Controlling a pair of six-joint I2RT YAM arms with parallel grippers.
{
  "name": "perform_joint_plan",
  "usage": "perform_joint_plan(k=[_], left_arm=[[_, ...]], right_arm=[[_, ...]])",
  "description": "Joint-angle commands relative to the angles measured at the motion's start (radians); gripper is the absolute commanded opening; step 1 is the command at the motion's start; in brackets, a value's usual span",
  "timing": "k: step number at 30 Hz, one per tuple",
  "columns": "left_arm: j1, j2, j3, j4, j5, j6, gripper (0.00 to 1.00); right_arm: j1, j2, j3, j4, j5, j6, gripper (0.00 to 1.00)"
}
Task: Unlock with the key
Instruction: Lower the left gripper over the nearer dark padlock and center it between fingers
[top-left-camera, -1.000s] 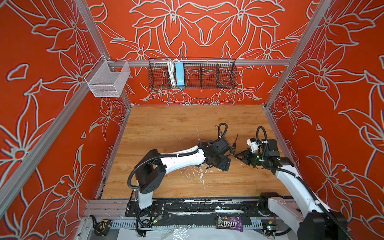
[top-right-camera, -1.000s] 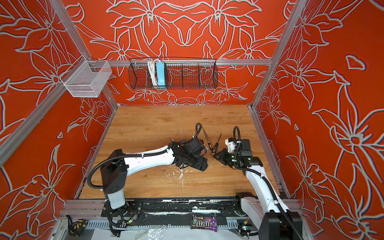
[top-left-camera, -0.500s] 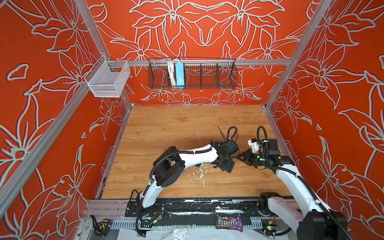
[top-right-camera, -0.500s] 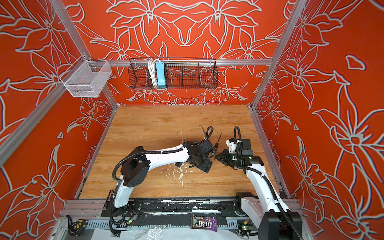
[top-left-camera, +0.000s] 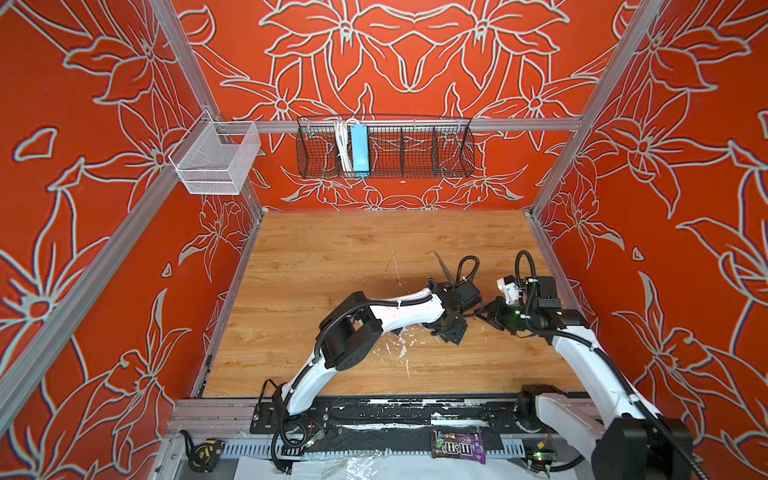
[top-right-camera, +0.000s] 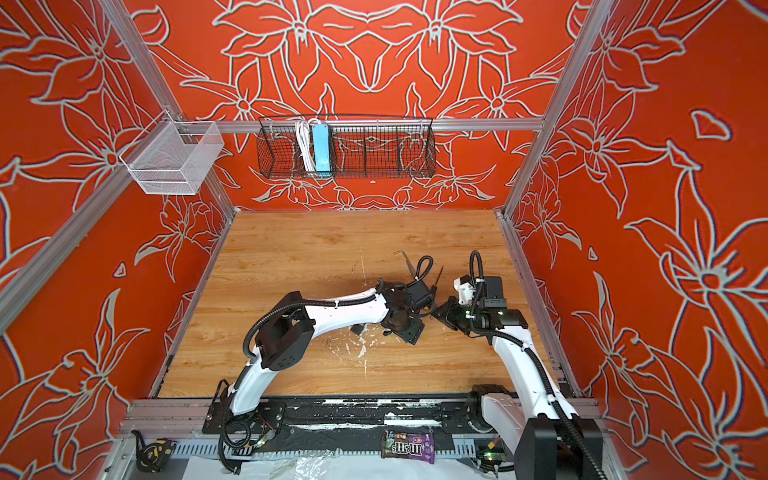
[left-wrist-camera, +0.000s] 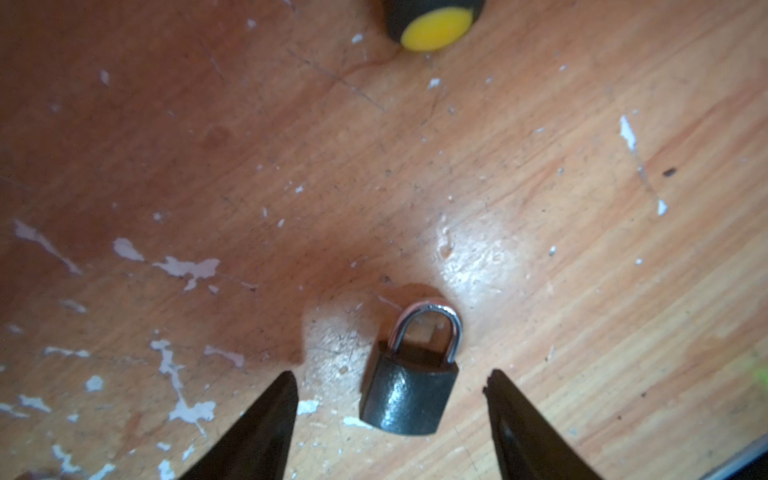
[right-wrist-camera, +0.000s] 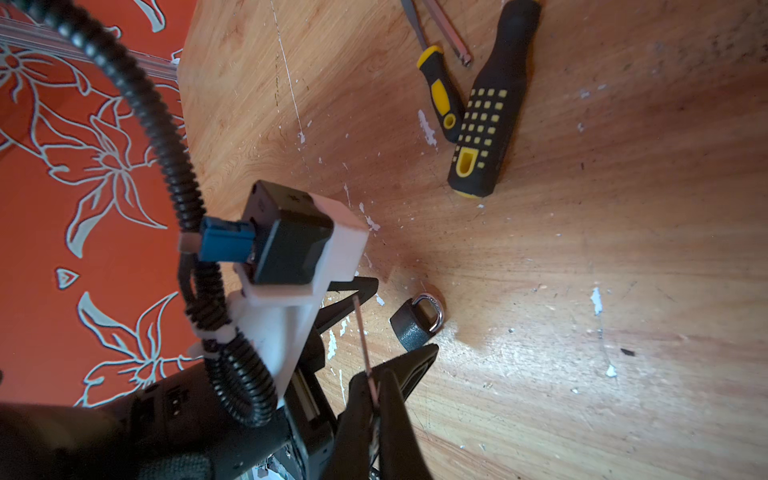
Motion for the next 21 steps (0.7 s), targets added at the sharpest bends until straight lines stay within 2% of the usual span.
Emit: perform_joint_plan(k=[1,6,12,16,21], left_arm=[[-0.006,0.03,0.017,-0.042,-0.003,0.017,0.71],[-0.005,0.041,0.025,-0.043,0.043,0.035,0.66],[-0.006,0.064,0.048,-0.088,-0.02,0.008,0.61],[0.001,0.053,0.031,-0.12,-0.076,-0.064,0.56],[0.027,0.032,-0.001,-0.155,-0.073,-0.196,0.49]], right_arm=[[-0.005,0.006,0.022,-0.018,-0.006,-0.023,0.0],[-0.005,0.01,0.02,-0.015,-0.011,-0.03,0.0],[-0.004,0.018,0.016,-0.011,-0.024,-0.04,0.0],[-0.005,0.025,0.022,-0.013,-0.035,-0.048,0.0],[0.004,0.049,0.026,-0.01,-0.055,-0.065,0.0]])
